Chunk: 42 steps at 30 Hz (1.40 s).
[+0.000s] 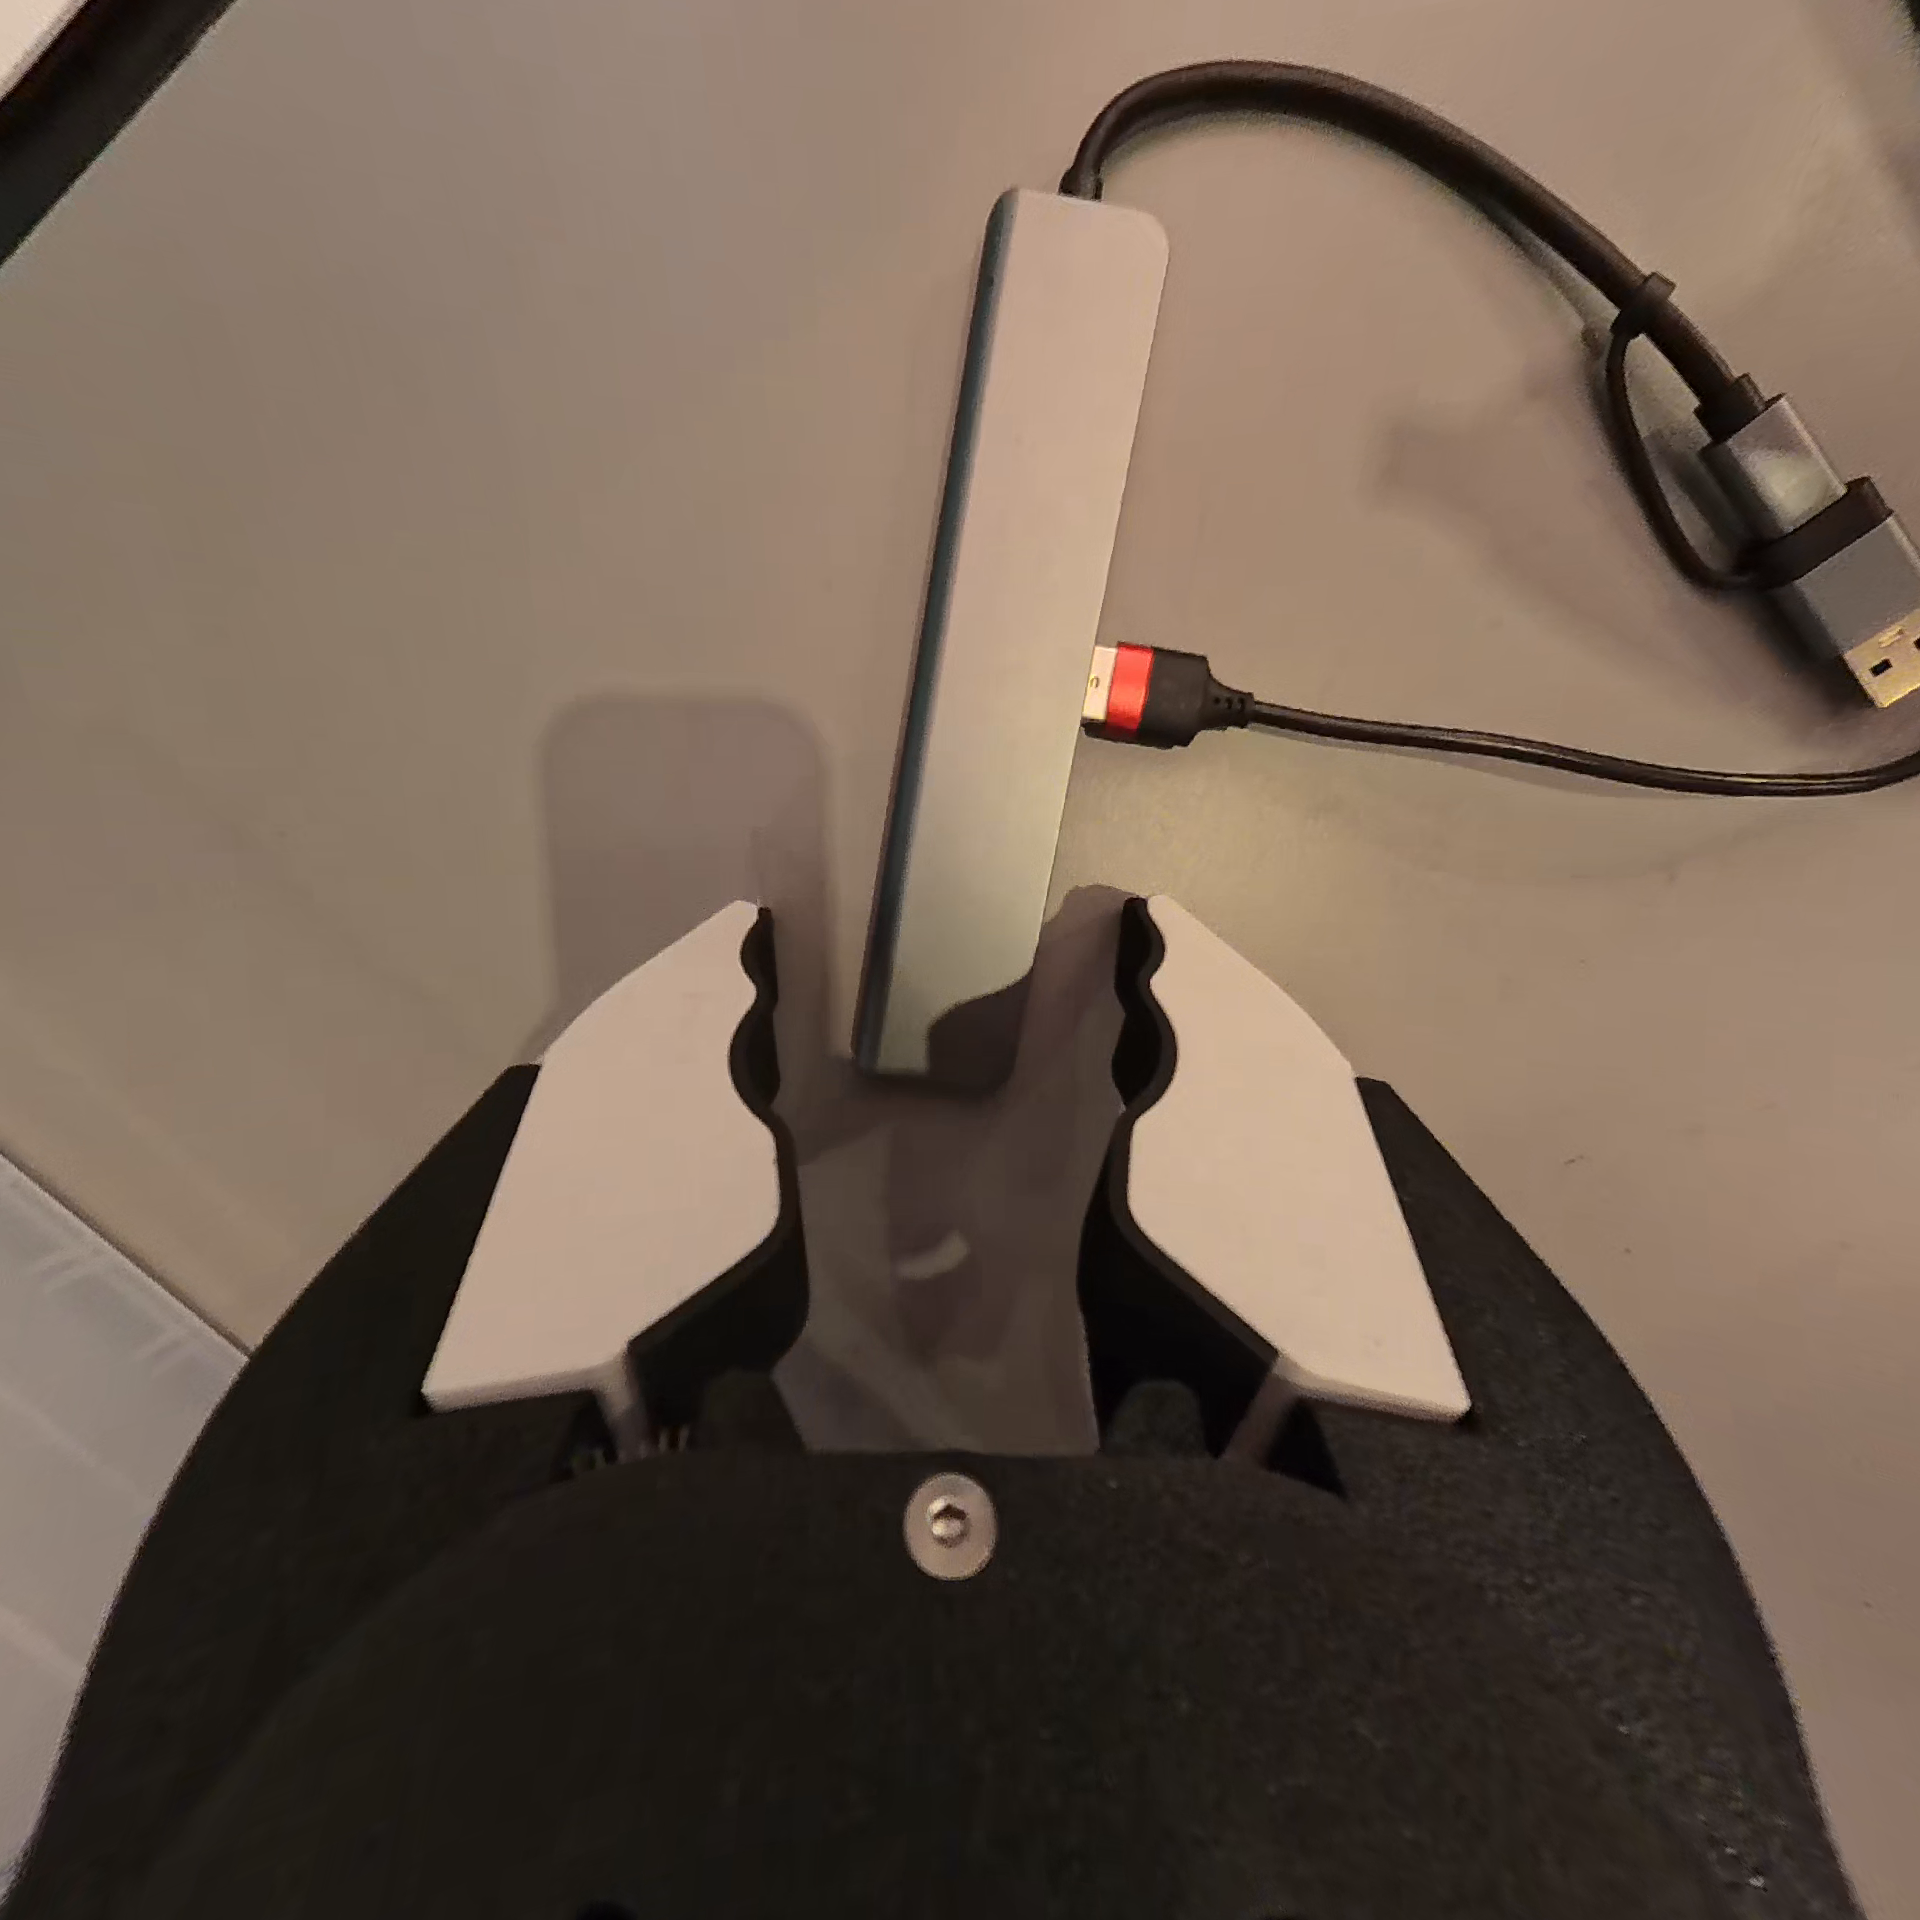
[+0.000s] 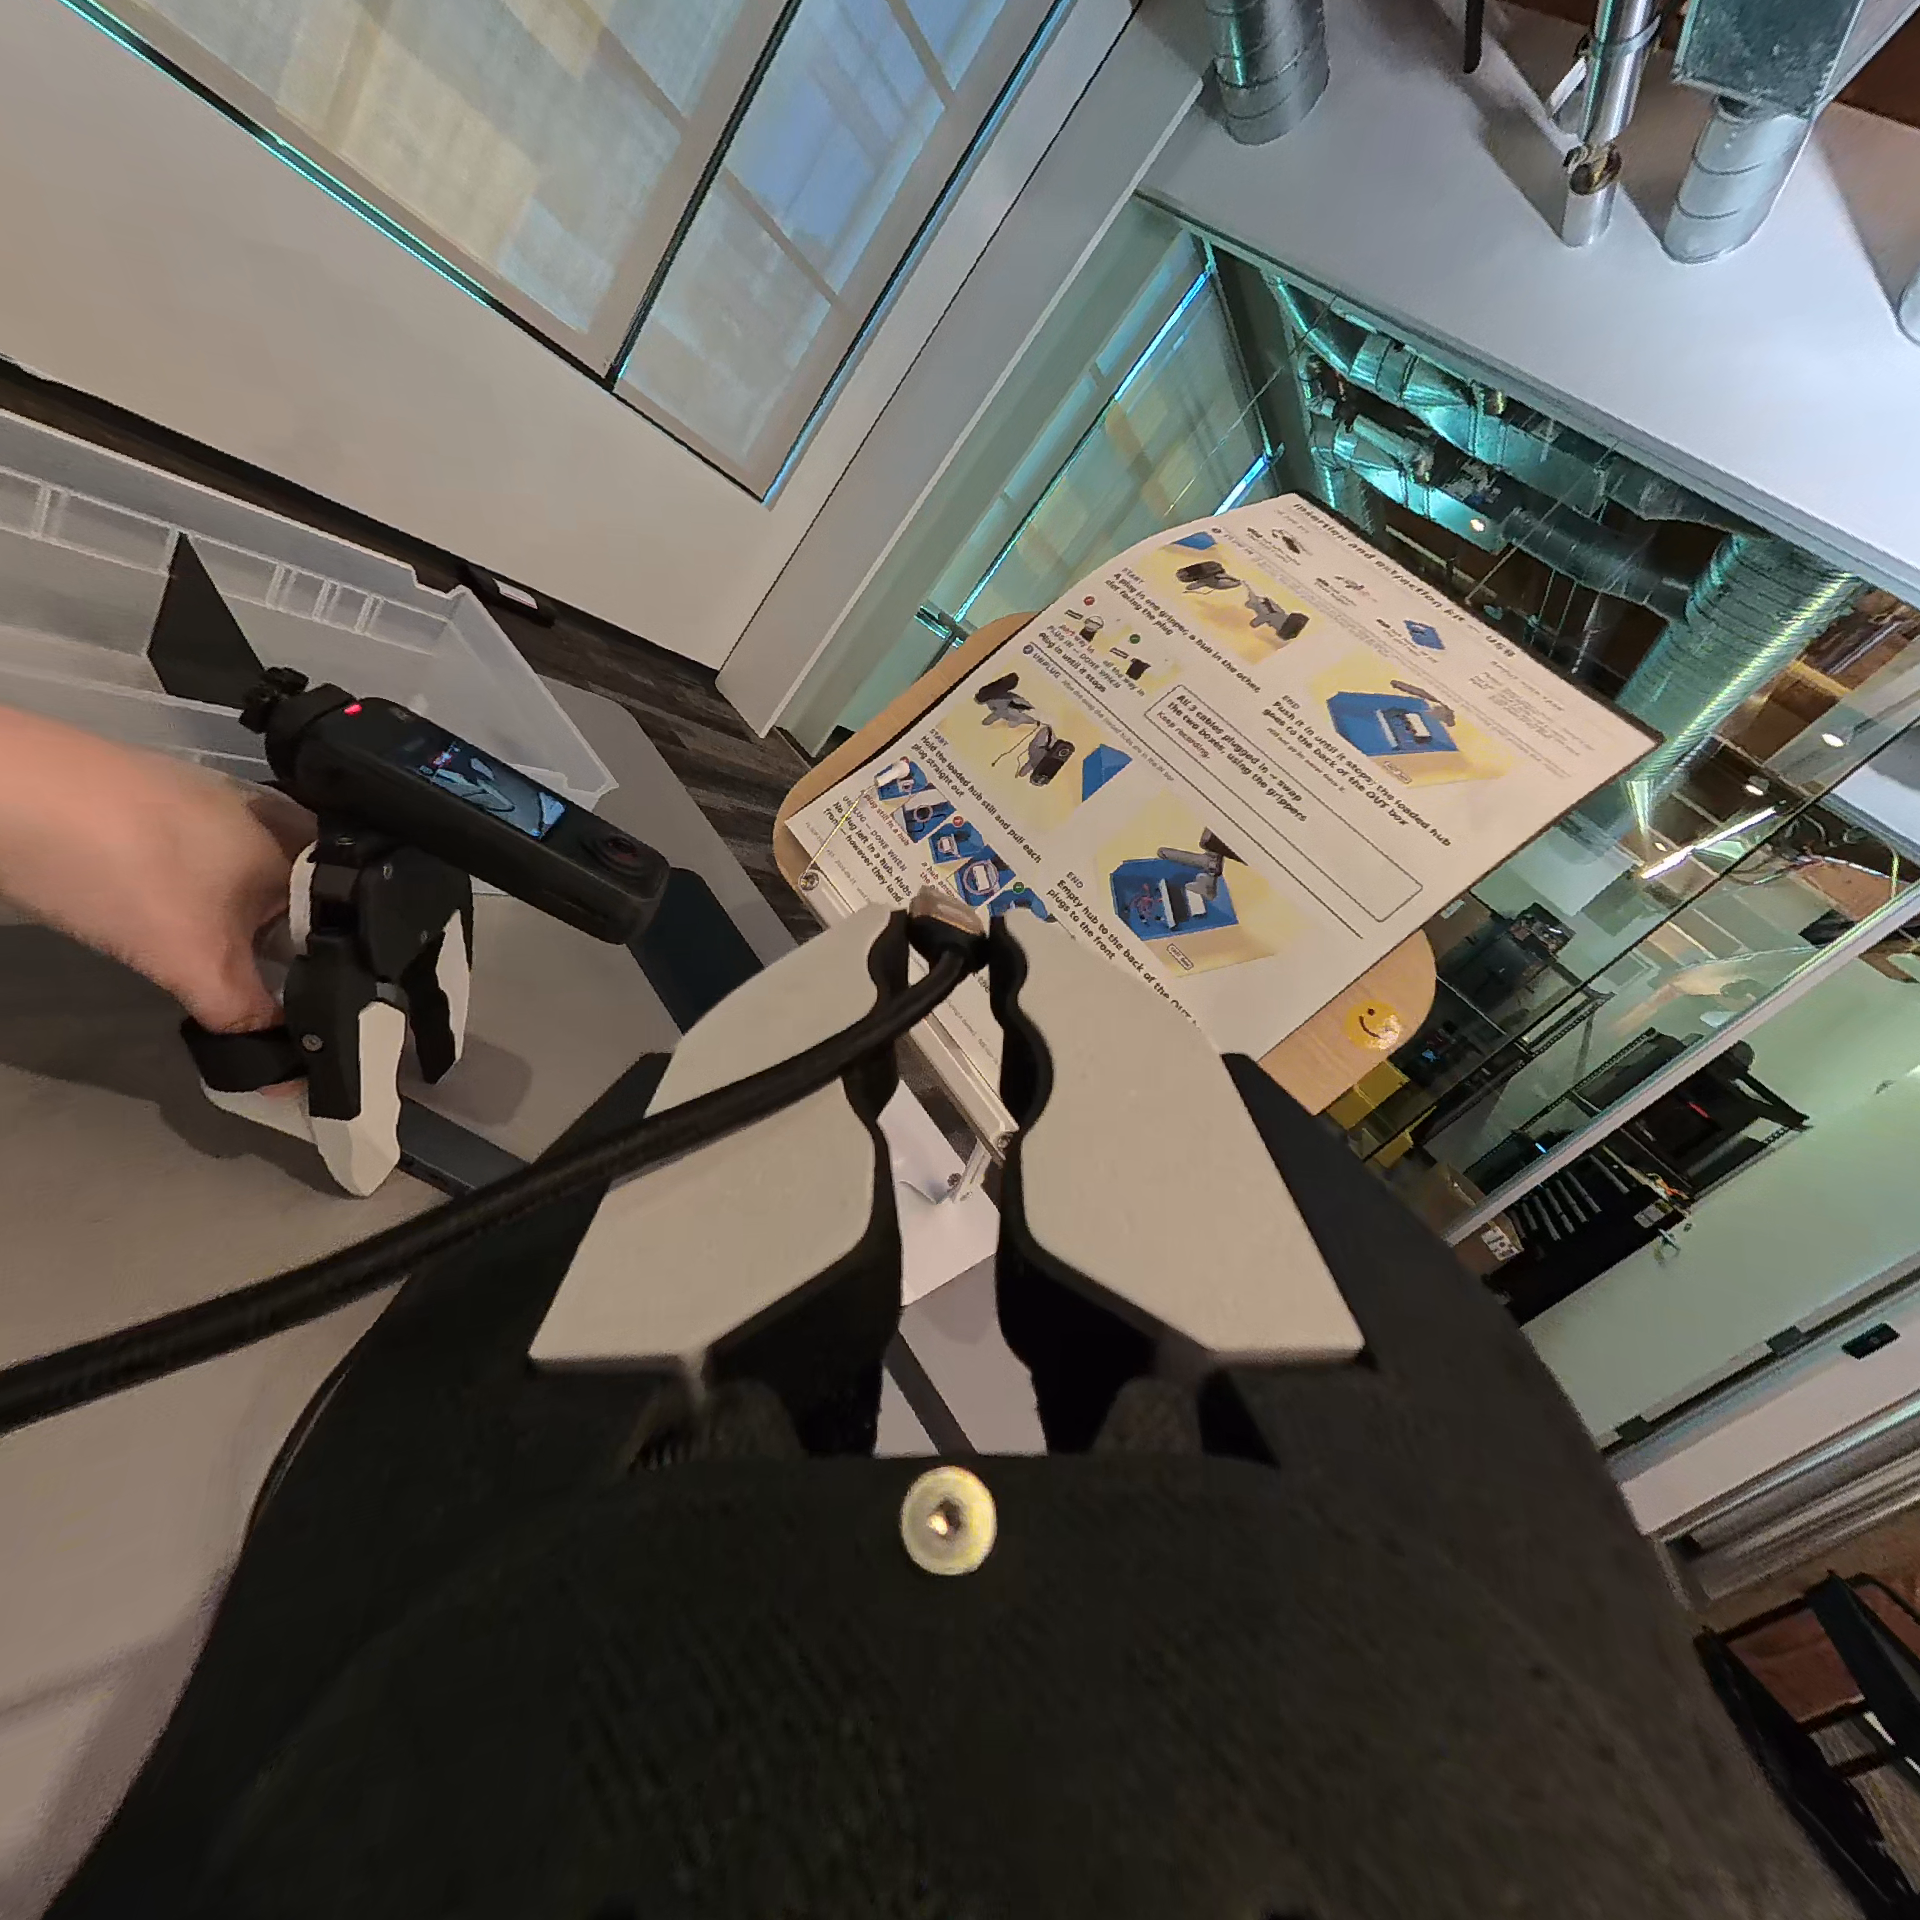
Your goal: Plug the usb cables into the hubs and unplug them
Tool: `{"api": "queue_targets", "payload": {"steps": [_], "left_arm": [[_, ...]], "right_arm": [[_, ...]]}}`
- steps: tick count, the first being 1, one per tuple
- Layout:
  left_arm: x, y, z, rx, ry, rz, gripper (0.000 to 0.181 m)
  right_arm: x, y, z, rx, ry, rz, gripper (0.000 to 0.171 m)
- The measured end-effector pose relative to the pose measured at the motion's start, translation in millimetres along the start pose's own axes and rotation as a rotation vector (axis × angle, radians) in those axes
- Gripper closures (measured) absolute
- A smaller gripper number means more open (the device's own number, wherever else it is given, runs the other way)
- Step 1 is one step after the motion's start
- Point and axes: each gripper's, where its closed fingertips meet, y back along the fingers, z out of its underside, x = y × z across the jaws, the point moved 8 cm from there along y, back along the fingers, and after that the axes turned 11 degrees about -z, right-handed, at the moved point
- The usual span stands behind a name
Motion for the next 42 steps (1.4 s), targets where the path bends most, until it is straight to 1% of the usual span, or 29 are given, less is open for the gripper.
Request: {"api": "queue_targets", "payload": {"steps": [1, 2, 3, 8, 12, 14, 18, 23, 26, 29, 31, 38, 42], "left_arm": [[0, 0, -1, 0.009, -0.001, -0.001, 0.121], [0, 0, -2, 0.032, -0.014, -0.002, 0.143], [1, -1, -2, 0.052, -0.048, -0.002, 0.152], [3, 1, -4, 0.012, -0.039, 0.040, 0.152], [8, 6, -4, -0.006, 0.062, 0.253, 0.152], [7, 9, -5, 0.008, 0.116, 0.310, 0.152], [4, 23, -10, 0.088, 0.168, 0.398, 0.152], [-1, 46, -17, 0.216, 0.221, 0.484, 0.153], [-4, 69, -24, 0.346, 0.203, 0.478, 0.153], [-3, 96, -30, 0.487, 0.166, 0.460, 0.153], [-2, 111, -33, 0.548, 0.159, 0.445, 0.153], [-4, 150, -34, 0.707, 0.158, 0.372, 0.153], [1, 168, -34, 0.766, 0.139, 0.348, 0.153]], "right_arm": [[0, -1, 0, -0.003, 0.002, -0.002, 0.156], [-1, -1, 0, -0.006, 0.004, -0.005, 0.156], [-1, -2, 0, -0.006, 0.005, -0.006, 0.156], [-5, -6, 3, -0.025, 0.008, -0.024, 0.156], [-9, -13, 9, -0.051, -0.008, -0.052, 0.156], [-13, -19, 15, -0.072, -0.022, -0.074, 0.156], [-20, -33, 31, -0.136, -0.055, -0.112, 0.156], [-26, -46, 53, -0.213, -0.165, -0.165, 0.156], [-24, -47, 60, -0.210, -0.239, -0.180, 0.156], [-22, -46, 58, -0.159, -0.302, -0.197, 0.156], [-22, -46, 54, -0.139, -0.310, -0.195, 0.156], [-27, -43, 27, -0.103, -0.273, -0.188, 0.156], [-31, -43, 16, -0.073, -0.214, -0.141, 0.156]]}}
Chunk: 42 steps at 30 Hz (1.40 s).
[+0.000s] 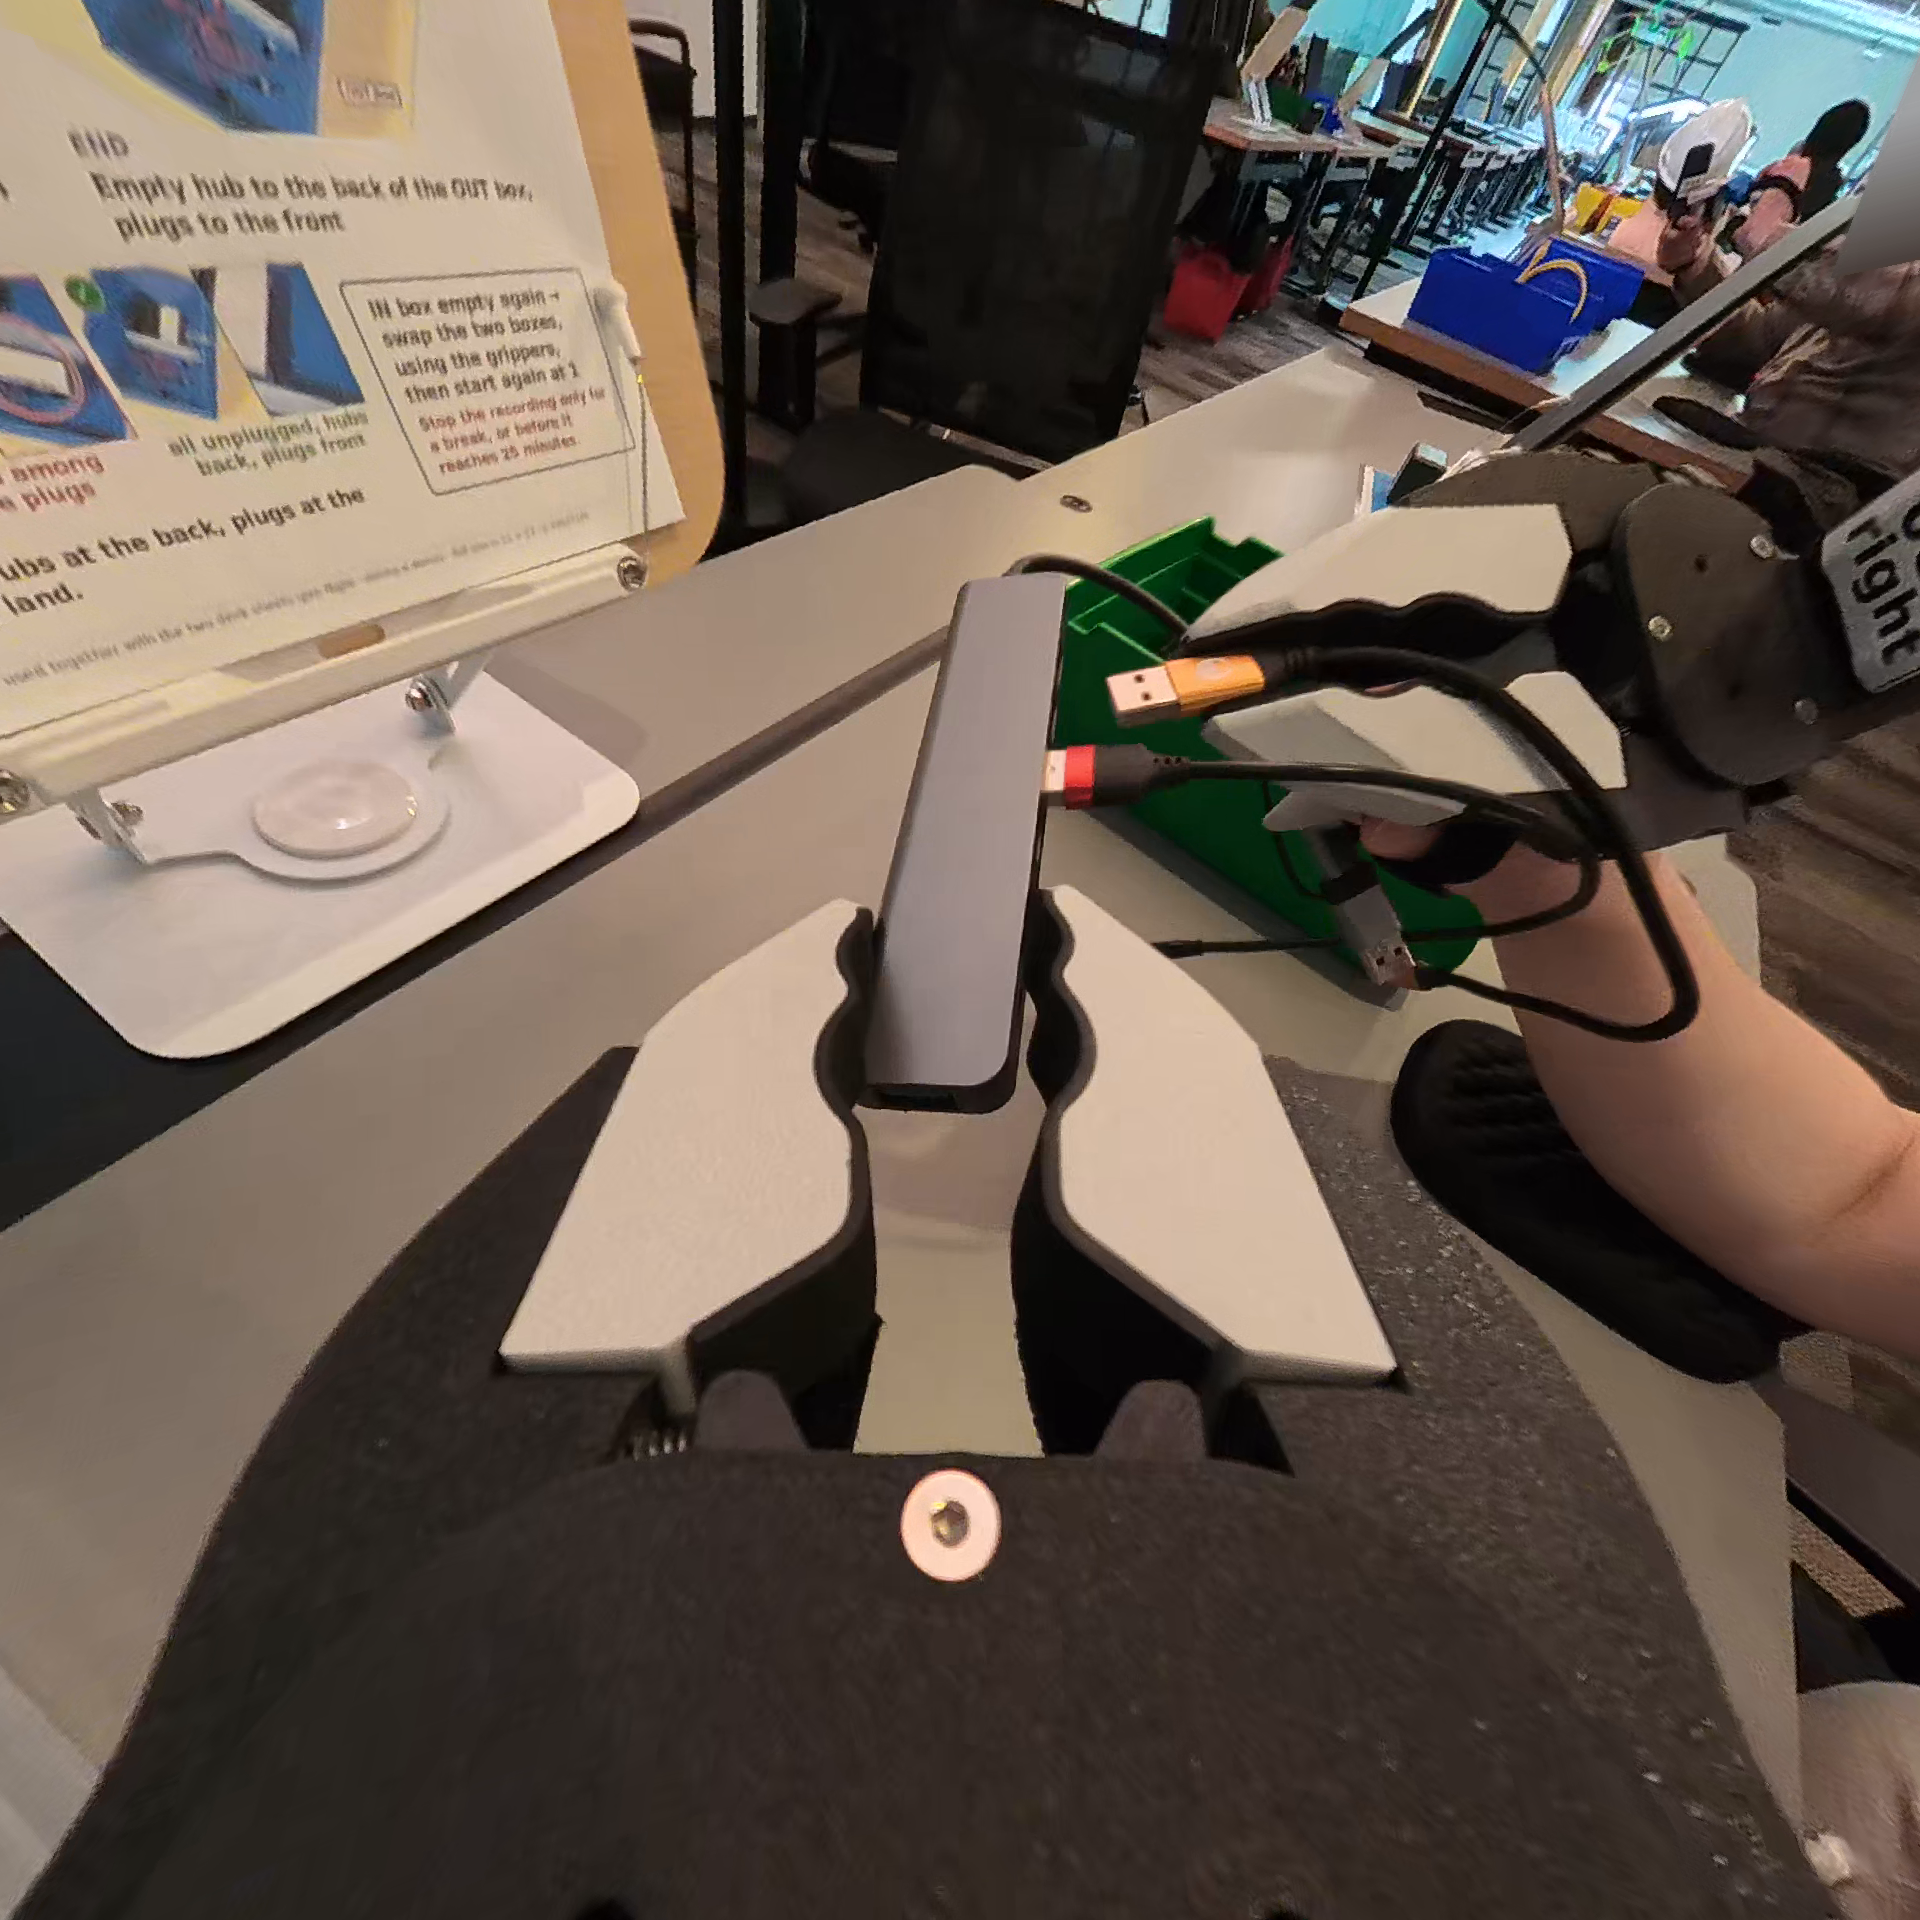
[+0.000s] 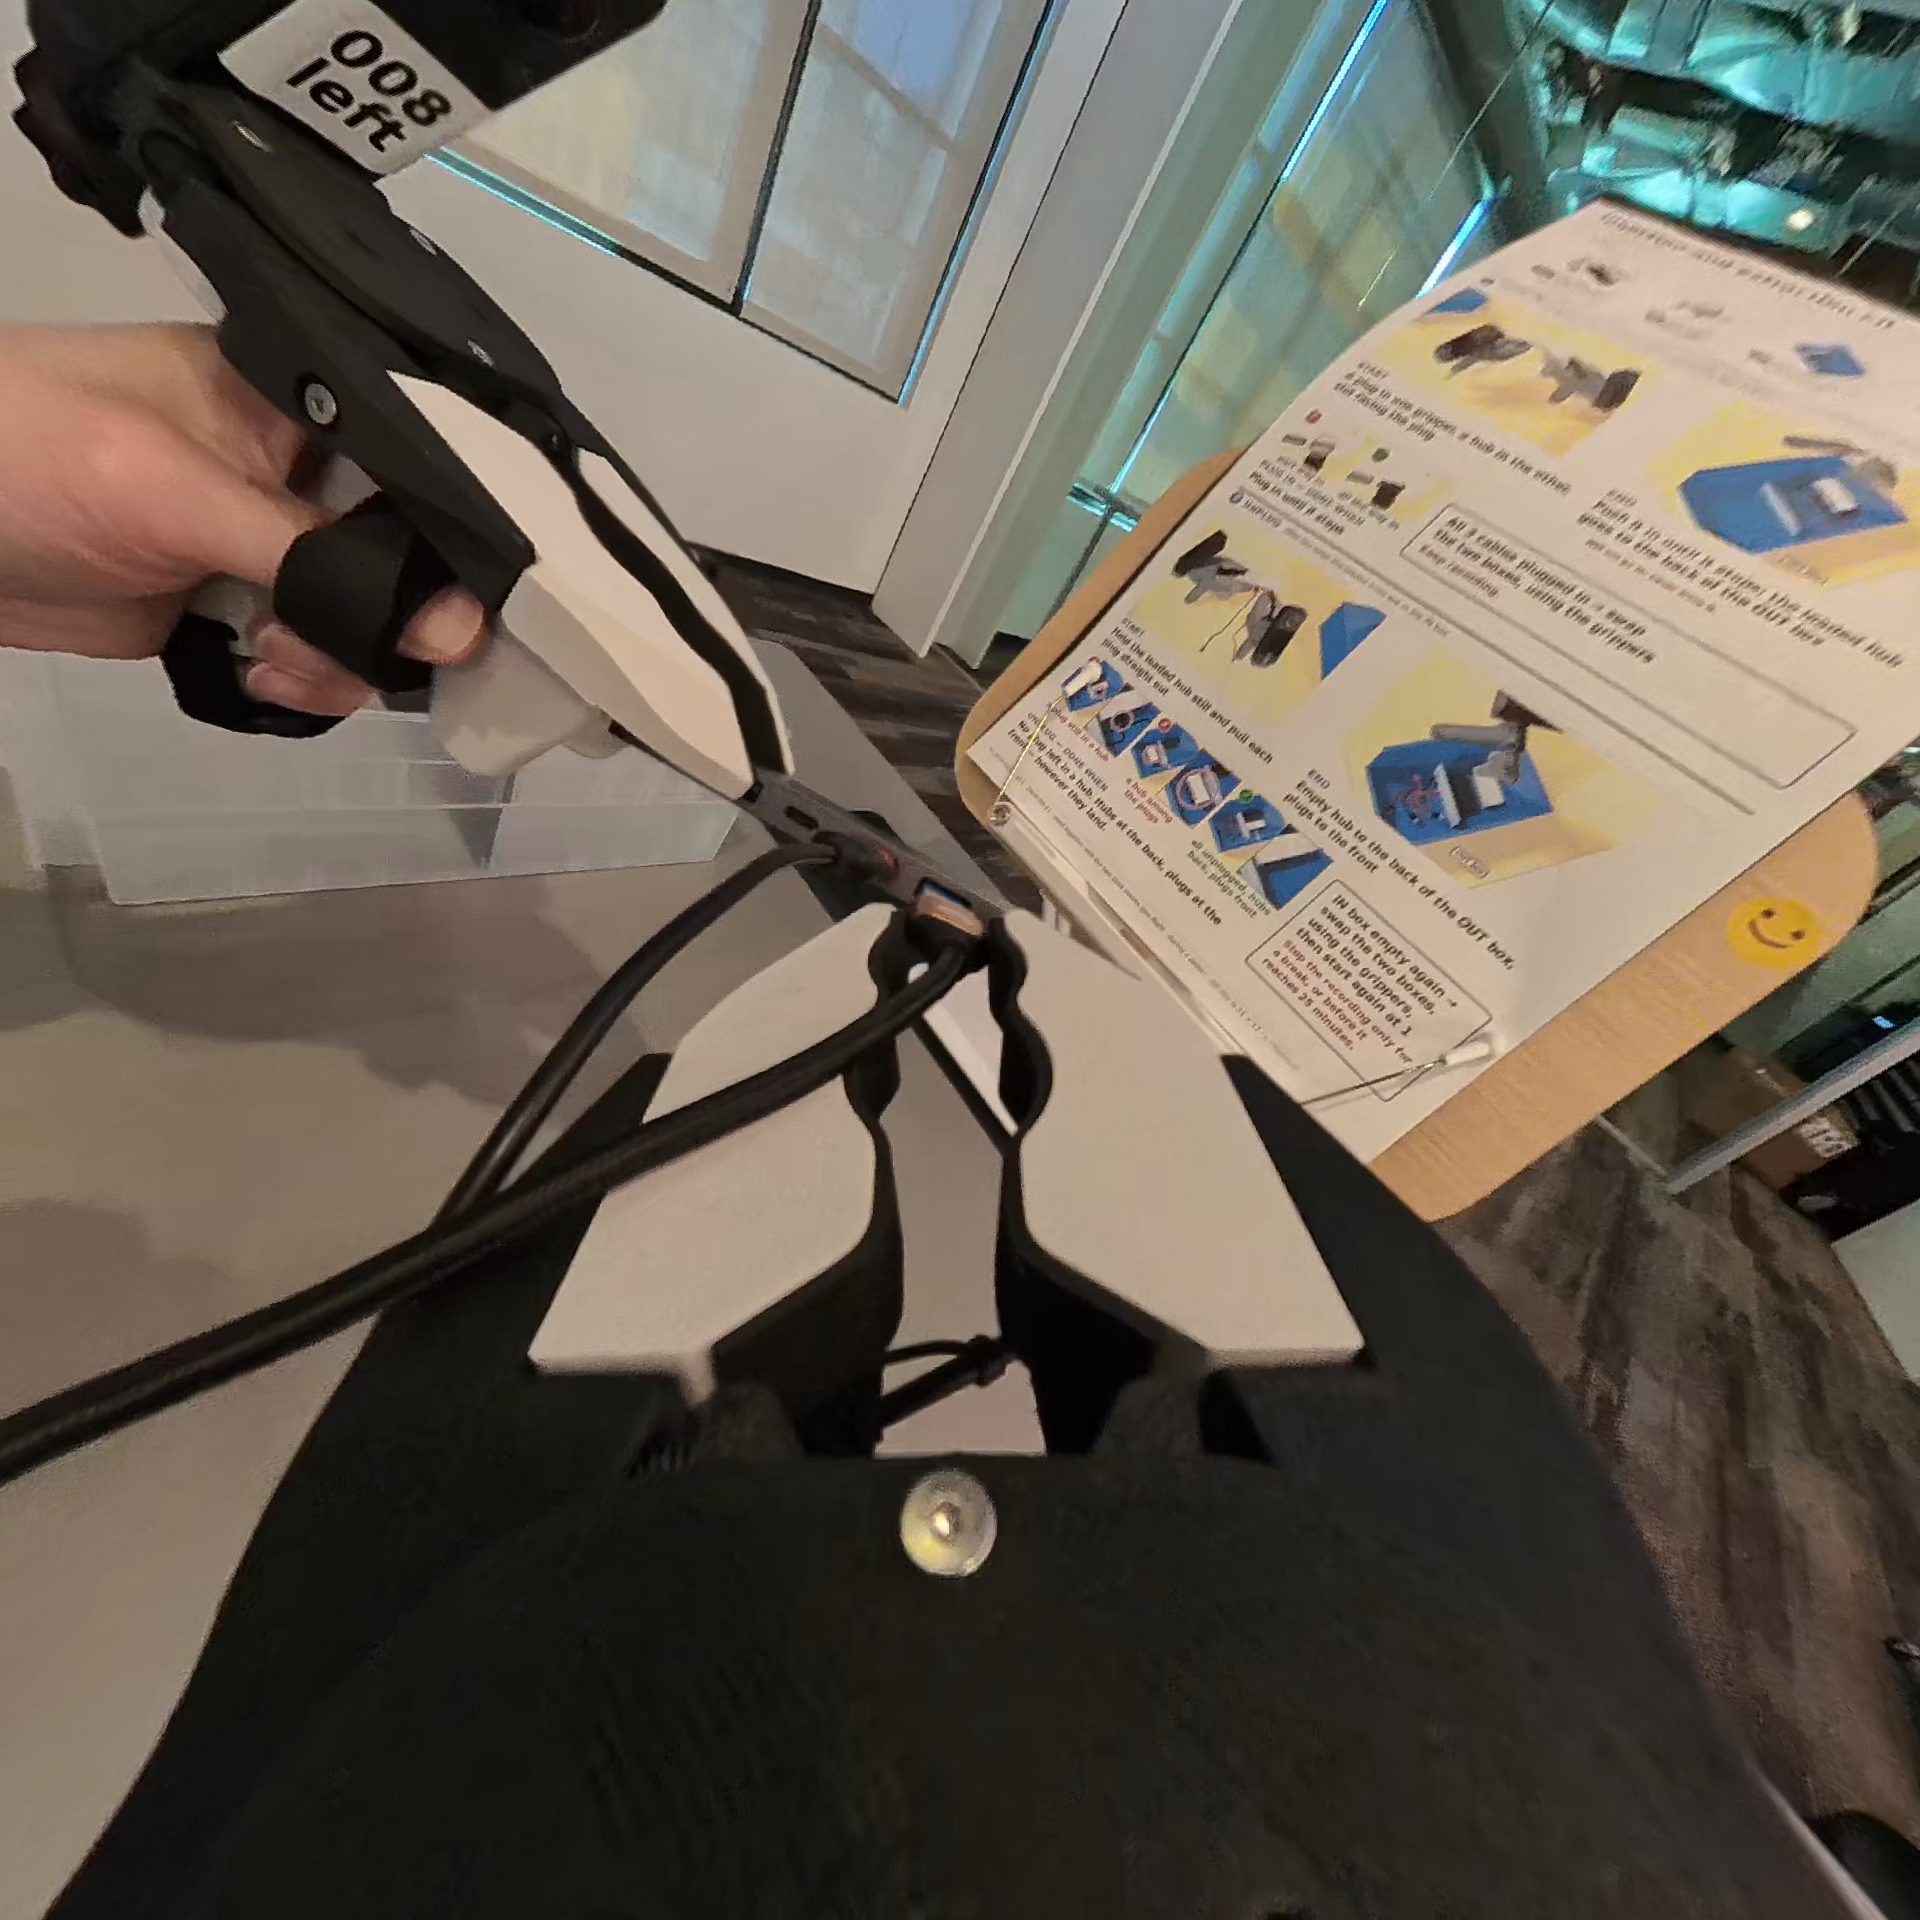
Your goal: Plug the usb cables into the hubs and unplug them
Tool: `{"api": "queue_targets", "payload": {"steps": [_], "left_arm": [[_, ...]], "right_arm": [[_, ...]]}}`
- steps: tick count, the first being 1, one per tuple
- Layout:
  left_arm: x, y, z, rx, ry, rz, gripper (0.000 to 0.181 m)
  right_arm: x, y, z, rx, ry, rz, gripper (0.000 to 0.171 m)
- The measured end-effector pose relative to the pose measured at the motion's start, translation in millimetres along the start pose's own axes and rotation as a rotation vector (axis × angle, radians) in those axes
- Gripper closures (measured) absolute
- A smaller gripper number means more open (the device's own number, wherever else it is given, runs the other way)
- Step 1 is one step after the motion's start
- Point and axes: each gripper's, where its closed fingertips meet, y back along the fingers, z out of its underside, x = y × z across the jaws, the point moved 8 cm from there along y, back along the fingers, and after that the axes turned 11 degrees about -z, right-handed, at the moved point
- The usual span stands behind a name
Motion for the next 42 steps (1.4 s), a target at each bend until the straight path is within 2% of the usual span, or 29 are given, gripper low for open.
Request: {"api": "queue_targets", "payload": {"steps": [17, 18, 20, 23, 25, 29, 32, 39, 41, 42], "left_arm": [[30, 18, -19, 0.111, -0.120, -0.073, 0.156], [34, 19, -20, 0.132, -0.142, -0.051, 0.168], [43, 22, -23, 0.185, -0.138, -0.013, 0.181], [44, 18, -20, 0.141, -0.140, 0.011, 0.181], [38, 15, -17, 0.137, -0.121, 0.008, 0.181], [34, 15, -18, 0.155, -0.043, 0.097, 0.181], [37, 12, -17, 0.149, -0.055, 0.100, 0.181], [32, 10, -9, 0.025, -0.073, 0.111, 0.181], [32, 10, 1, -0.127, -0.116, 0.127, 0.176], [30, 9, 9, -0.225, -0.145, 0.114, 0.165]], "right_arm": [[-3, 5, -14, 0.045, 0.041, 0.077, 0.157], [-4, 5, -15, 0.049, 0.049, 0.085, 0.157], [-7, 4, -17, 0.043, 0.068, 0.079, 0.157], [-12, -1, -14, 0.037, 0.131, 0.112, 0.162], [-13, -7, -7, -0.005, 0.134, 0.091, 0.158], [-14, -10, -1, 0.055, 0.135, 0.083, 0.158], [-16, -10, -3, 0.083, 0.131, 0.071, 0.158], [-13, -14, 9, 0.035, 0.123, 0.046, 0.158], [-12, -12, 7, 0.034, 0.131, 0.047, 0.158], [-11, -11, 6, 0.036, 0.137, 0.051, 0.158]]}}
